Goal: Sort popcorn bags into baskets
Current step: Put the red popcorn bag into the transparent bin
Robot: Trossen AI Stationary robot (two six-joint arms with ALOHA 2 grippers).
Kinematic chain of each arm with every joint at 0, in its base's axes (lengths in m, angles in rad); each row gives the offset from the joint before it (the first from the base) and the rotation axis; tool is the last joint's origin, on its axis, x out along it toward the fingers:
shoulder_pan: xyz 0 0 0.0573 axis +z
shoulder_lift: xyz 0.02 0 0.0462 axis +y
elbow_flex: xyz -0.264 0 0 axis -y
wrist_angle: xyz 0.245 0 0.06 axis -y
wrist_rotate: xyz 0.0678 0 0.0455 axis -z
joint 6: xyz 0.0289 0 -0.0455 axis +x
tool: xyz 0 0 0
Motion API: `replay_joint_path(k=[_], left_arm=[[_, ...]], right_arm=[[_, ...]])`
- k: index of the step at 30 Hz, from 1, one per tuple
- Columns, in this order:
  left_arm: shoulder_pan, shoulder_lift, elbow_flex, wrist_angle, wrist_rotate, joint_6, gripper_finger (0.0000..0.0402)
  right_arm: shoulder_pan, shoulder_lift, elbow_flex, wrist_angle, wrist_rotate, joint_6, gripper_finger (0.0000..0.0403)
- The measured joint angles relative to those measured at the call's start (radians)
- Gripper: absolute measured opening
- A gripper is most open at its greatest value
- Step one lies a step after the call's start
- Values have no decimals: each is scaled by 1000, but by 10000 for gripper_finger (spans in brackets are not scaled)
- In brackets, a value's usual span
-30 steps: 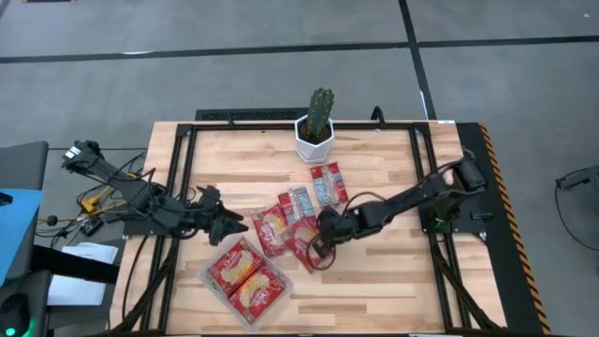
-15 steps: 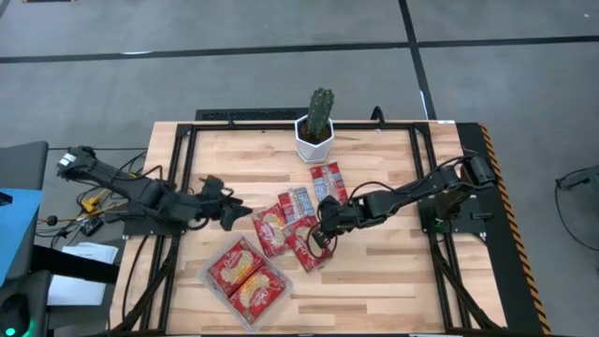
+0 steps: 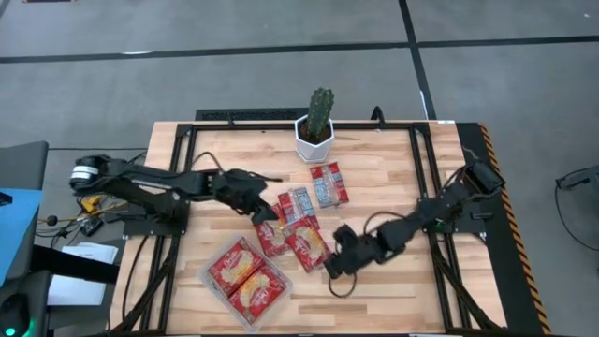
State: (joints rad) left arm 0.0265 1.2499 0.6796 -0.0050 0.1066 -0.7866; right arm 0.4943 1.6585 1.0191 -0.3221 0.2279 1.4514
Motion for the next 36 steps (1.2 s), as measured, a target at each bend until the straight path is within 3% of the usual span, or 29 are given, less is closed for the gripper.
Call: replay_joint_path(k=[6,16,24,30,36], left_arm=[[-6,173,85,-4,21,89,307],[-31,465,392,-276,-33,236,307],[-44,592,418,-300,40,222,307],[-44,648,421,-260,174,208,293],[-45,647,419,-253,183,209,255]], right_arm=[[108,-1,0,-81,125,210,232],[184,-1,0,-99,211,332,221],[214,-1,0,-95,238,332,221],[207,17,1,-80,258,248,202],[171,148,0,-5,137,202,168]])
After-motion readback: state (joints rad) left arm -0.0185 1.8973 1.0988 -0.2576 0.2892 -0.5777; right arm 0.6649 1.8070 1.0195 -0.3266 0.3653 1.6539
